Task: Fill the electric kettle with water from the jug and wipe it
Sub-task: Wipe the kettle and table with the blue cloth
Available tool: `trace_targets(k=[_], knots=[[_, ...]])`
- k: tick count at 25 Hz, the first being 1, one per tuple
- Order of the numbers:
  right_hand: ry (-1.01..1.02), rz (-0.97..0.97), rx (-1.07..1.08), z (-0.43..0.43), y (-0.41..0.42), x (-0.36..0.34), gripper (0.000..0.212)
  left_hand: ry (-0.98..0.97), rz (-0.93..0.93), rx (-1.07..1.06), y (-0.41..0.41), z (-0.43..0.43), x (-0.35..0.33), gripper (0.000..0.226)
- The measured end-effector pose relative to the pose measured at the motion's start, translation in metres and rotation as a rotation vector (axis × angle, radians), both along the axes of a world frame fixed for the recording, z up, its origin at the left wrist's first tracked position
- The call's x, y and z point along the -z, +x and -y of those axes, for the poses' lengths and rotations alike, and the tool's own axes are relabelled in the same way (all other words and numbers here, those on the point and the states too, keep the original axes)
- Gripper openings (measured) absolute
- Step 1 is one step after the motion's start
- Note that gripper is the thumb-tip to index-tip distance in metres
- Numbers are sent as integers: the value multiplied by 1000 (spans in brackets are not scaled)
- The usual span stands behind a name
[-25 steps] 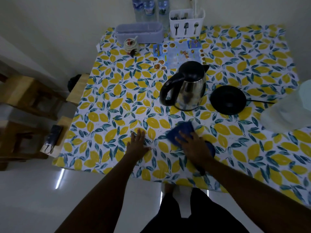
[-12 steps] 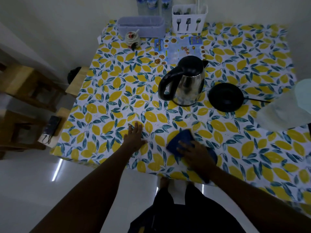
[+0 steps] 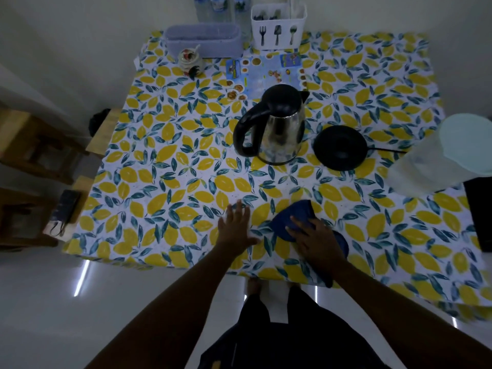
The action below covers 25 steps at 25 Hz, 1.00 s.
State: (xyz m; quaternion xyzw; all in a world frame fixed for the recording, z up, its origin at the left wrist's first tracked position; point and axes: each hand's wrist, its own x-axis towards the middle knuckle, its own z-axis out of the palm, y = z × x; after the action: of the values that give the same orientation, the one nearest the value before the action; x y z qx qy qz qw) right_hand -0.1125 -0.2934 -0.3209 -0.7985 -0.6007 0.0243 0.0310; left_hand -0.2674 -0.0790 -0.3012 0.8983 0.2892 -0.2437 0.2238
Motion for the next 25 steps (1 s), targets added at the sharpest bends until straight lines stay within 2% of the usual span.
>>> trace_targets(k=[2, 5, 7, 10, 13, 16, 18, 20, 22, 23, 25], knots=[[-47, -26, 141, -1, 31, -3, 43, 7, 2, 5, -1, -1, -1, 107], [-124, -78, 479, -43, 73, -11, 46, 19, 15, -3, -1, 0, -3, 106], [-137, -136, 598, -67, 81, -19, 48, 25, 14, -1, -1, 1, -3, 106], [-153, -98, 522, -68, 49, -21, 49, 16, 5, -7, -1, -1, -3, 106], [-92, -68, 253, -15, -15, -4, 52, 35, 11, 0, -2, 1, -3, 106], [-74, 3, 25, 15, 6, -2, 50, 38, 2, 14, 0, -4, -7, 105], [-98, 22, 140, 11, 40, -4, 51, 19, 12, 11, -4, -7, -11, 103], [-141, -38, 424, -12, 61, -10, 54, 20, 38, 18, -12, -6, -12, 99], [-144, -77, 598, -42, 54, -13, 54, 18, 71, -6, -22, 0, -12, 92], [-145, -76, 603, -54, 42, -16, 54, 19, 81, -24, -24, 3, -12, 90], [-120, -58, 475, -65, 10, -18, 56, 23, 86, -46, -26, 6, -12, 88]])
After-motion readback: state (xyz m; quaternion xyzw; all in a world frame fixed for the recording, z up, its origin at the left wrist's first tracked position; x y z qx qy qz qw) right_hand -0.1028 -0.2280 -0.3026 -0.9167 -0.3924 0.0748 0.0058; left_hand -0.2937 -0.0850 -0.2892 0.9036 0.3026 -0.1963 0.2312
